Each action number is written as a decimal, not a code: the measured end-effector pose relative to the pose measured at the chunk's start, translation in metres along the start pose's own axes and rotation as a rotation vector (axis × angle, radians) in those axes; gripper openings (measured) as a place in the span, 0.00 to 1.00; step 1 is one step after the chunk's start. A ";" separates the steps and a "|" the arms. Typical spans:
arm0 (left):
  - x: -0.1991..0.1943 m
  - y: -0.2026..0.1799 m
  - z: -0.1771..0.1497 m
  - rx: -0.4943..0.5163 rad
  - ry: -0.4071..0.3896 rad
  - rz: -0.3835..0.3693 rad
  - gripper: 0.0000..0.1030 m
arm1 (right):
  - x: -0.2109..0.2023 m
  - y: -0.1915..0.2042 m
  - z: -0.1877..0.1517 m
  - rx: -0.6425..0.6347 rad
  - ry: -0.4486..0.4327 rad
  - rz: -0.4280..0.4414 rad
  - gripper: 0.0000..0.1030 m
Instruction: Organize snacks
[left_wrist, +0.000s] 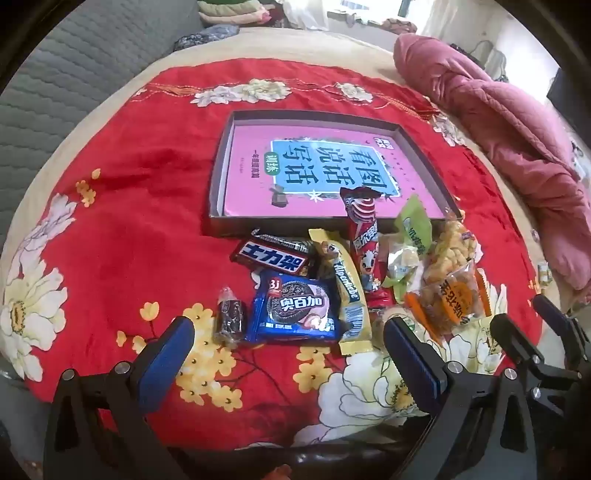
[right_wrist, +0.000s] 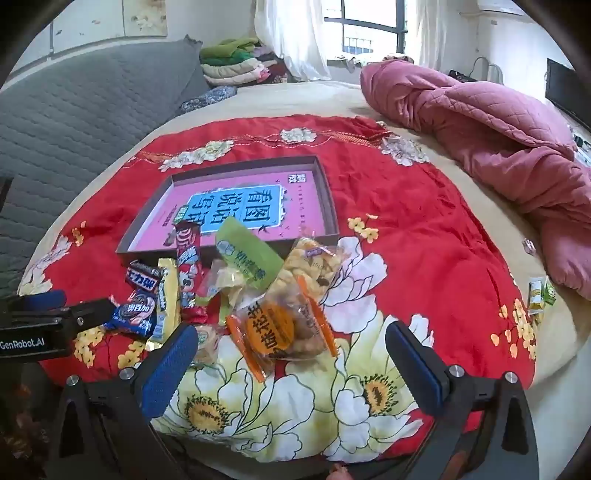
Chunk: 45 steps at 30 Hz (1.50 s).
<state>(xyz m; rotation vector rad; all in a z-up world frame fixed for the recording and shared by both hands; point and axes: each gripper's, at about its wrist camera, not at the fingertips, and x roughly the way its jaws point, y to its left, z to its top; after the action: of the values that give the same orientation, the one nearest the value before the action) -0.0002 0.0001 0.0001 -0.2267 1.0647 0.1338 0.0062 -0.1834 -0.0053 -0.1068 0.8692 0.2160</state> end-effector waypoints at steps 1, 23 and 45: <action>0.000 0.000 0.000 0.001 -0.001 0.002 0.99 | 0.000 0.001 -0.001 0.001 0.010 -0.002 0.99; 0.000 -0.005 -0.001 0.034 0.014 0.016 0.99 | -0.002 0.004 0.000 -0.014 -0.016 -0.006 0.99; 0.000 -0.007 -0.001 0.040 0.015 0.012 0.99 | -0.001 0.006 0.000 -0.013 -0.017 -0.005 0.99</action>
<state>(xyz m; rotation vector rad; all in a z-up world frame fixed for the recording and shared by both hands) 0.0003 -0.0071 0.0001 -0.1850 1.0831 0.1215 0.0045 -0.1778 -0.0043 -0.1189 0.8509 0.2171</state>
